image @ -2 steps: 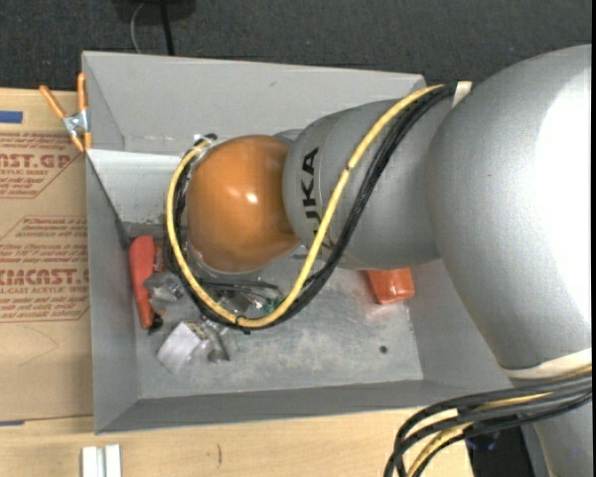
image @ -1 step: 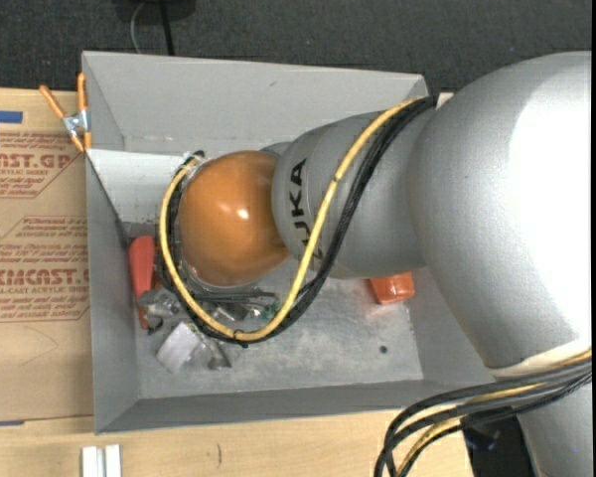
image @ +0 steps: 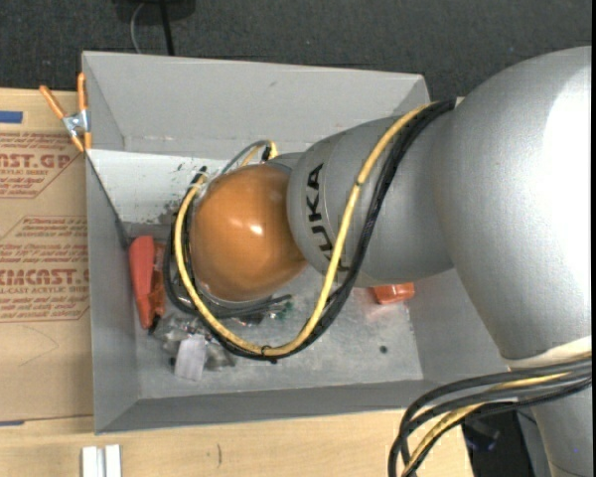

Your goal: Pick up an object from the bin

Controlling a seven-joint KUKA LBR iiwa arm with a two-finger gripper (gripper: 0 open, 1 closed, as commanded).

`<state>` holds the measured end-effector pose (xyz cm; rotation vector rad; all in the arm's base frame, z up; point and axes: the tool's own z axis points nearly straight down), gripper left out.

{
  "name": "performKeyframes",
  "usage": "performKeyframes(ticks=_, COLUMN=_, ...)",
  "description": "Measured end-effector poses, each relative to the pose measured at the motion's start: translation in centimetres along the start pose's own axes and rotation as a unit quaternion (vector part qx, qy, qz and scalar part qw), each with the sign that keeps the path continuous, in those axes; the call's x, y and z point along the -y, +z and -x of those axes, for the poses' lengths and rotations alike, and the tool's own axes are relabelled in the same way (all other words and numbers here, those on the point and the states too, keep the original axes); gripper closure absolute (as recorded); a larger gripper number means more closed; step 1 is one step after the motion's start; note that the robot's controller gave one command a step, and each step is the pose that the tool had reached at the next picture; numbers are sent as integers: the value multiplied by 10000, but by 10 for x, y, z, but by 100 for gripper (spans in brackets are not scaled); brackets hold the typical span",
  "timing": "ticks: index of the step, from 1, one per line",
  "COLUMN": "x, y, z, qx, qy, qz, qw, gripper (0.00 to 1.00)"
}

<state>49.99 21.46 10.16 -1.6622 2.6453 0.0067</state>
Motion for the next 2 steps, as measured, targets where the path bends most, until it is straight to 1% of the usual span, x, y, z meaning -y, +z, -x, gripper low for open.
performKeyframes(ticks=1, x=0, y=0, z=0, qx=0, qy=-1, qz=0, qw=10000, gripper=100)
performKeyframes(ticks=2, x=-5, y=-136, z=3, qx=20, qy=450, qz=-4, qw=9990, gripper=100)
